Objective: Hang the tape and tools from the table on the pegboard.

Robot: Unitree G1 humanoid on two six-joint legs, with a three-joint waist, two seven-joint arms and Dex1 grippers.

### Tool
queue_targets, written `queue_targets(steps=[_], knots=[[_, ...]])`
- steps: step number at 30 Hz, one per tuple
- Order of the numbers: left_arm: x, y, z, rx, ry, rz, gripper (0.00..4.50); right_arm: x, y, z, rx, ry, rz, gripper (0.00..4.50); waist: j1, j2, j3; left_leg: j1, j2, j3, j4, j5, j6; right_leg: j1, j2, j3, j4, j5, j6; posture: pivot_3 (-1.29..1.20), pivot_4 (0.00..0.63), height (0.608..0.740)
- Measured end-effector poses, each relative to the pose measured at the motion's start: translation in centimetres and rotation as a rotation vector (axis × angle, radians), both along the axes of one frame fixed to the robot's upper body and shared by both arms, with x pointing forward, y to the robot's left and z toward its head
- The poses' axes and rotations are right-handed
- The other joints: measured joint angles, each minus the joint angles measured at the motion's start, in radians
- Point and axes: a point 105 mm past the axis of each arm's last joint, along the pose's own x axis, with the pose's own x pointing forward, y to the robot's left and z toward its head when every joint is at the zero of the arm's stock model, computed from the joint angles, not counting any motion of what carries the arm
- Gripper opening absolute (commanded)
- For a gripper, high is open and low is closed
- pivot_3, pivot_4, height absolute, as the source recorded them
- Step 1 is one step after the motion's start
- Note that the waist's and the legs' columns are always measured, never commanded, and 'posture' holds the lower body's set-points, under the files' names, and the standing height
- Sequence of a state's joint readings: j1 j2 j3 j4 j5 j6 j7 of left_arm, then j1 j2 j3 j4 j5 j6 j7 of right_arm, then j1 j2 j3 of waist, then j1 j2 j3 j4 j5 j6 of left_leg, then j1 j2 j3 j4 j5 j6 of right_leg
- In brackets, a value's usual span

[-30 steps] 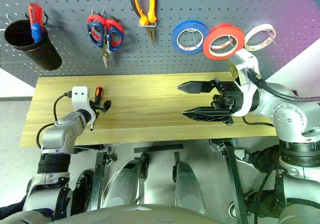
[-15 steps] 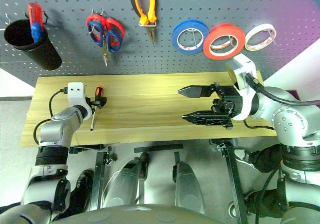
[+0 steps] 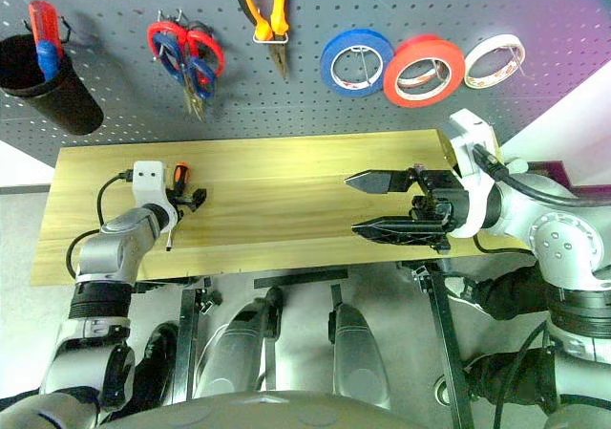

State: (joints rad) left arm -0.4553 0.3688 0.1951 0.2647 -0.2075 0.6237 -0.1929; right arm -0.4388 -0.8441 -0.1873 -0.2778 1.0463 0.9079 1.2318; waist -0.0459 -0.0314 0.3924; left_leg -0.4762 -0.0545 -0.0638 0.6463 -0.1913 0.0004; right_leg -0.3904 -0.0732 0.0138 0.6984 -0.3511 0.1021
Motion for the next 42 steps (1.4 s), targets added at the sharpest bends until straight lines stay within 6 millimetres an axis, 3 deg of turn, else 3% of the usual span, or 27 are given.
queue_targets(steps=[15, 19, 28, 42], knots=[[0.03, 0.34, 0.1, 0.009, -0.017, 0.012, 4.48, 0.06, -0.08, 0.08, 0.003, 0.002, -0.016, 4.5, 0.0, 0.002, 0.007, 0.0, 0.0, 0.001, -0.001, -0.001, 0.001, -0.001, -0.001, 0.0, -0.001, 0.0, 0.0, -0.12, 0.462, 0.74], [0.36, 0.54, 0.3, 0.006, -0.029, 0.019, 3.62, -0.01, -0.1, 0.15, 0.004, 0.0, -0.012, 4.5, 0.0, 0.002, 0.008, -0.001, 0.0, 0.001, -0.001, -0.001, 0.001, -0.001, -0.001, 0.0, -0.002, 0.0, 0.0, -0.12, 0.463, 0.74], [0.63, 0.75, 0.65, 0.004, -0.042, 0.034, 0.7, 0.01, -0.12, 0.06, 0.004, 0.004, -0.017, 4.5, 0.0, 0.002, 0.011, -0.002, 0.0, 0.003, -0.002, -0.001, 0.002, -0.002, -0.002, 0.0, -0.005, 0.0, 0.0, -0.12, 0.463, 0.74], [0.39, 0.42, 0.61, -0.001, -0.051, 0.028, 0.65, 0.09, -0.15, -0.02, 0.002, 0.006, -0.025, 4.5, 0.0, 0.002, 0.012, -0.002, 0.0, 0.004, -0.004, -0.002, 0.004, -0.001, -0.003, 0.0, -0.01, 0.0, 0.001, -0.12, 0.443, 0.74]])
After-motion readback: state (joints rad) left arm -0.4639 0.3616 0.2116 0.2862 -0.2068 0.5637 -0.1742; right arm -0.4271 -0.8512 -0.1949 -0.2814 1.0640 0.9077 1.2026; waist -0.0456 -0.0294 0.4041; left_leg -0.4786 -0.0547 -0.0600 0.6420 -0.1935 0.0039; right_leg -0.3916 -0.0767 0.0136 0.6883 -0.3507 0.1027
